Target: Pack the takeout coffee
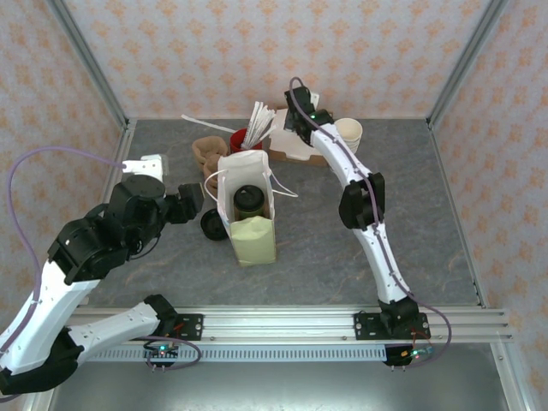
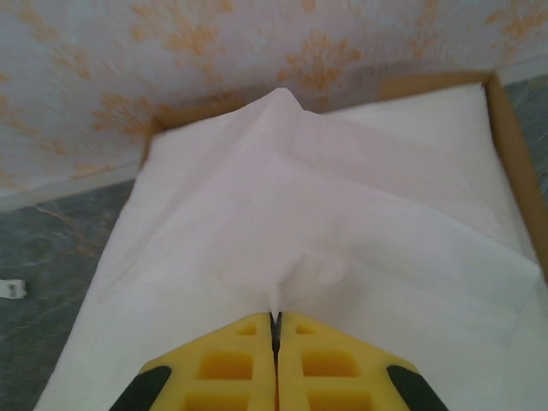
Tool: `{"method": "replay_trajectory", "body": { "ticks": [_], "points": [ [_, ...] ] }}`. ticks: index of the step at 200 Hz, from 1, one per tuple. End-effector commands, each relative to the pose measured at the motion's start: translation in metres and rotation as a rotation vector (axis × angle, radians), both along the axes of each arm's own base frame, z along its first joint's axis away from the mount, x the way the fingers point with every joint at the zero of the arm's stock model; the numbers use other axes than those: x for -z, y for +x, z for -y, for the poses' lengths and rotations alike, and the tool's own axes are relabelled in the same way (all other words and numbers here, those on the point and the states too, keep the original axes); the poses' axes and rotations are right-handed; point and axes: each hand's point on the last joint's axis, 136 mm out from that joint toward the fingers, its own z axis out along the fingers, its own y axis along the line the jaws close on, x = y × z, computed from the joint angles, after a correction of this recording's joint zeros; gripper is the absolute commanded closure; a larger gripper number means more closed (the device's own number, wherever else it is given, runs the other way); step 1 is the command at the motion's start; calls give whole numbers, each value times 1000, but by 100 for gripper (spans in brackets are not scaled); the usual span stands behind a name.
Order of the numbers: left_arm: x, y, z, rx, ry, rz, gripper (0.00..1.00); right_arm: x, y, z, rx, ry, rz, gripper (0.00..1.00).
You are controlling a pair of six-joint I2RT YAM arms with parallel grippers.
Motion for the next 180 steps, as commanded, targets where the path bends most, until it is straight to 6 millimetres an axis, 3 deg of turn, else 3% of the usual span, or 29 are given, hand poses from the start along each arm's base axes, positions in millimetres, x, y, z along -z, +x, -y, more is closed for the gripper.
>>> {"method": "replay_trajectory", "body": {
  "ticks": [1,58,105,133,180],
  "points": [
    [-3,1,-7,-34,2,19,23,-97,-7,2,5,29,173,96],
    [2,-3,-8,-26,1,10,23,-194,-44,-5,-30,129,300,100],
    [6,-10,-16,-68,-46,-1,21,-270,-98,-8,-53,201,384,100],
    [11,-14,-21,-88,-58,1,20,-296,-130,-16,-113,323,369,100],
    [14,-18,-17,-64,-86,-23,20,-327,-185,-45,-302,625,271,100]
  ]
}}
